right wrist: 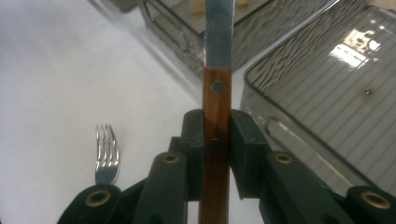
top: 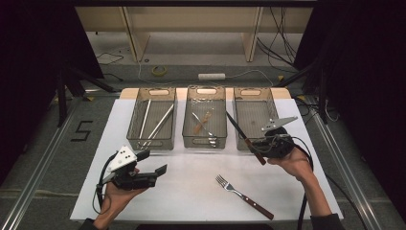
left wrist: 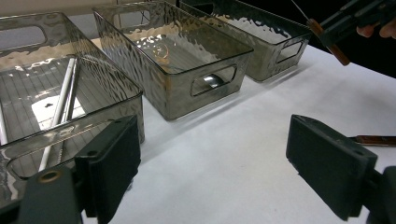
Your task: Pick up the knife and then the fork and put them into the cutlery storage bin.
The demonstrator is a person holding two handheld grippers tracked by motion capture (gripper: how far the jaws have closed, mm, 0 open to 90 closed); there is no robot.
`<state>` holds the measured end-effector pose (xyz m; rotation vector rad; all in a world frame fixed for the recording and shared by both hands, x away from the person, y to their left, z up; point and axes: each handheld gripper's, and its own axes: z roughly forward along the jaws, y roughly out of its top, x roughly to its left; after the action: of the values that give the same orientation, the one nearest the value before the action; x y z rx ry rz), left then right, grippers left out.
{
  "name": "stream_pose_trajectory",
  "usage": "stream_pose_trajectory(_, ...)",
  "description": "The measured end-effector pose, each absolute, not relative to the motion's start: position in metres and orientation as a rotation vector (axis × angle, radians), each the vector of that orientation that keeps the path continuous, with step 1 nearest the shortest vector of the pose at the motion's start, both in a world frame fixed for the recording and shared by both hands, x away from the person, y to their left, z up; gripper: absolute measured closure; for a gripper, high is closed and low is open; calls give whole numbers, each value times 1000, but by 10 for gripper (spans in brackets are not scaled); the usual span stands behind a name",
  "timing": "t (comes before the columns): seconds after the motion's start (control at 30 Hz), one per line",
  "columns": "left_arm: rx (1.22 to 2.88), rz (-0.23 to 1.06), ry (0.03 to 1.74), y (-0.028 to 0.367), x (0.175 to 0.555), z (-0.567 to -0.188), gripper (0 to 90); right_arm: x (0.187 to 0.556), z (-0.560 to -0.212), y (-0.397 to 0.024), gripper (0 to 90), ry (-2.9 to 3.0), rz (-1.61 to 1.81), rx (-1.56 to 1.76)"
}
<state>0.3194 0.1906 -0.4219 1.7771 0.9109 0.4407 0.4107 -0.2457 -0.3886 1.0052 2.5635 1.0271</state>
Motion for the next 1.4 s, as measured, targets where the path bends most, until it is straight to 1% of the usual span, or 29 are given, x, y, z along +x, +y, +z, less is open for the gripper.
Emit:
stream_pose_trajectory(0.8, 1774, 441, 911, 191, 319, -422, 171, 443, -366, -248, 773, 2457, 1083, 1116)
stream_pose_trajectory(1.4, 1773, 437, 911, 191, 319, -422, 171, 472, -357, -244, 773, 2390, 1084, 1204)
